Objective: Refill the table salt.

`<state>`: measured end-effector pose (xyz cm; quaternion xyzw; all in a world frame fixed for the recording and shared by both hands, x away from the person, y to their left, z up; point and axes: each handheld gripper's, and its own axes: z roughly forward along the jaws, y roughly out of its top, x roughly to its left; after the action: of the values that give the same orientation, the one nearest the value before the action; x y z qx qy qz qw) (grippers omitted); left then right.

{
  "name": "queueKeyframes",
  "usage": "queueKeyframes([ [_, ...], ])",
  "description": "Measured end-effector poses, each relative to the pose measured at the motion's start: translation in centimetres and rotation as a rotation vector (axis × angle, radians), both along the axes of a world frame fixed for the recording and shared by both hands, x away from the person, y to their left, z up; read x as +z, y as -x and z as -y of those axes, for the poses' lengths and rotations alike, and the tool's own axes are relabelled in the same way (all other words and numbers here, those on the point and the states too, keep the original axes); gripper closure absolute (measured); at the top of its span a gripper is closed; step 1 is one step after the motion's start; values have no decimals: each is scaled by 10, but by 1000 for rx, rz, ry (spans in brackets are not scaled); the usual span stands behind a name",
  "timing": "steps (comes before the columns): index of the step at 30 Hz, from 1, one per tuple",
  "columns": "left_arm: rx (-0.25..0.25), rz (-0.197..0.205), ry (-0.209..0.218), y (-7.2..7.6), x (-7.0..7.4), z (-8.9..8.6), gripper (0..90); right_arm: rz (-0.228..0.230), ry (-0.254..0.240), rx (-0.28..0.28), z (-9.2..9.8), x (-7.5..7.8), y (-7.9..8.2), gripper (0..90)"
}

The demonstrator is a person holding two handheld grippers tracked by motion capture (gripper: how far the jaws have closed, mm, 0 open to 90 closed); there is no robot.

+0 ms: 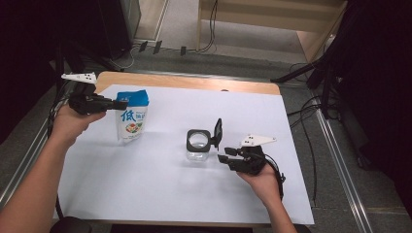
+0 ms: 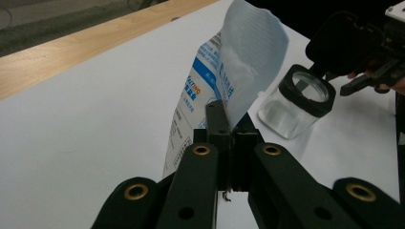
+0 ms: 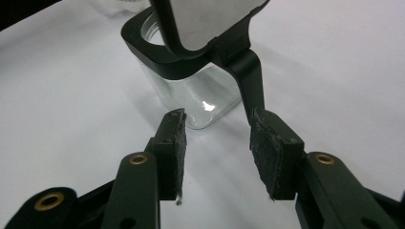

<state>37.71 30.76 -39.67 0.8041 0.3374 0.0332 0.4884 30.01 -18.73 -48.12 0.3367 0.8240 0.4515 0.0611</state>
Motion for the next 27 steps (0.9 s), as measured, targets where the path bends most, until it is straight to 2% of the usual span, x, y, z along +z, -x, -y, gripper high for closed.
queueKeyframes([
  [3,1,29,-8,4,6,7,900,8,-7,-2,0,3,7,578],
  [5,-3,27,7,5,9,9,900,3,-14,3,-1,3,10,585],
  [6,4,39,-3,6,11,11,900,1,-16,6,-3,4,13,587],
  [11,-9,29,-4,9,17,19,900,3,-1,37,-14,7,27,607],
  [15,-31,15,-2,11,21,27,900,15,-27,63,-26,14,36,624],
  [16,-31,12,-2,12,22,30,900,14,-39,75,-29,15,38,626],
  [17,-42,-9,17,11,23,31,900,13,-42,82,-34,16,41,626],
  [21,-47,-26,44,11,26,34,900,15,-34,114,-52,19,44,640],
  [24,-59,-11,24,13,30,40,900,14,-11,107,-66,20,44,650],
  [27,-73,2,4,17,35,46,900,3,-26,104,-80,19,40,651],
])
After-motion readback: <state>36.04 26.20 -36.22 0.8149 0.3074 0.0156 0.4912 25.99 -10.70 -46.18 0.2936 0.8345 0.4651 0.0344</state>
